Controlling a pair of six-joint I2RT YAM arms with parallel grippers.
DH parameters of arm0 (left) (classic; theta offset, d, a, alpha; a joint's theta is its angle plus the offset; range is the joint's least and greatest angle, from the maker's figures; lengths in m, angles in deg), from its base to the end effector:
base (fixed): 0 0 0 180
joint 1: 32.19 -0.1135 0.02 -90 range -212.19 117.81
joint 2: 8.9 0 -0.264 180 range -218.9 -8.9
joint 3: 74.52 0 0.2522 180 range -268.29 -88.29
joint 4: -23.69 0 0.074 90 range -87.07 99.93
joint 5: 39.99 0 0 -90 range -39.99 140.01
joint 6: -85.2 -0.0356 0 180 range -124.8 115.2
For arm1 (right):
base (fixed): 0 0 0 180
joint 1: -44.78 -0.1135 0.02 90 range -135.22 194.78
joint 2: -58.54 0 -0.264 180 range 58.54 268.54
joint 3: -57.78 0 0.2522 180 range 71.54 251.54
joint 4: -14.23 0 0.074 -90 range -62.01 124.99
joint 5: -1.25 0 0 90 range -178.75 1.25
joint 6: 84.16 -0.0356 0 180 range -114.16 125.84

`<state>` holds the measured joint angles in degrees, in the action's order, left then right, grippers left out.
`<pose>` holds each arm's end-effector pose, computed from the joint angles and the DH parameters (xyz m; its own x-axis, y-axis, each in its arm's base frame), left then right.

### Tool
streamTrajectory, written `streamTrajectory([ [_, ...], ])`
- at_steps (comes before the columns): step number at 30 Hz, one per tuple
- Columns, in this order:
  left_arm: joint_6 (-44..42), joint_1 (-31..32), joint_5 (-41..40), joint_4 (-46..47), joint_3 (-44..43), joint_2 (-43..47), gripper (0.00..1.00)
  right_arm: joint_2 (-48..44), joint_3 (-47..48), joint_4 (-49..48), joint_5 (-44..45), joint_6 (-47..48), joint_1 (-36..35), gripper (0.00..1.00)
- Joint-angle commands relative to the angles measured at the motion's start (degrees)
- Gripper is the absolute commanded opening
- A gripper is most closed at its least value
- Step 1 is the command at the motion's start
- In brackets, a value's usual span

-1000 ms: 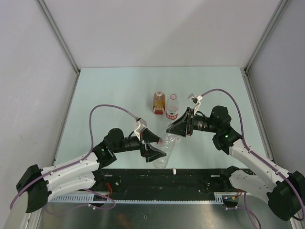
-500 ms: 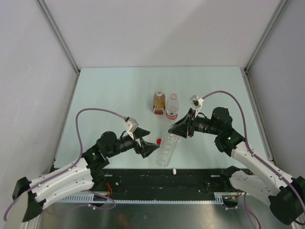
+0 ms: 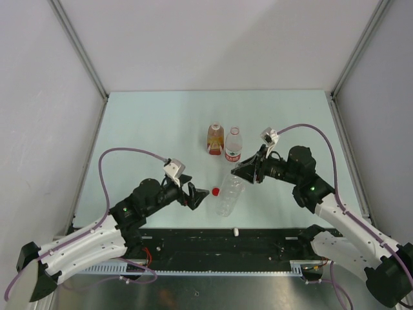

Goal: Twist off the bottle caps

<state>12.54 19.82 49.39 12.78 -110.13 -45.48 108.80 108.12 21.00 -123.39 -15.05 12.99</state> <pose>0.1034 -0.1317 0.2440 -0.3539 -0.0311 -0.9348 0.7083 0.6438 -0.2895 0.1644 0.1257 0.3048 -0.4182 0.0860 -0.9043 -0.8179 0.3974 0.4160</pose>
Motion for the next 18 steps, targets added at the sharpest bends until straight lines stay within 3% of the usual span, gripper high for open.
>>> streamTrajectory([
  [1, -1.94, 0.12, -5.16, 0.19, -0.64, 0.63, 0.99, -2.26, 2.87, 0.76, 4.69, 2.88, 1.14, 0.01],
  [7, -2.67, 0.14, -5.46, 0.14, -0.38, 0.35, 0.99, -4.37, 2.86, 2.07, 11.25, 4.92, 2.1, 0.03],
  [18, -2.86, 0.12, -5.77, 0.22, 0.16, -1.04, 0.99, -7.28, 2.89, 4.74, 32.85, 7.4, 3.89, 0.0],
])
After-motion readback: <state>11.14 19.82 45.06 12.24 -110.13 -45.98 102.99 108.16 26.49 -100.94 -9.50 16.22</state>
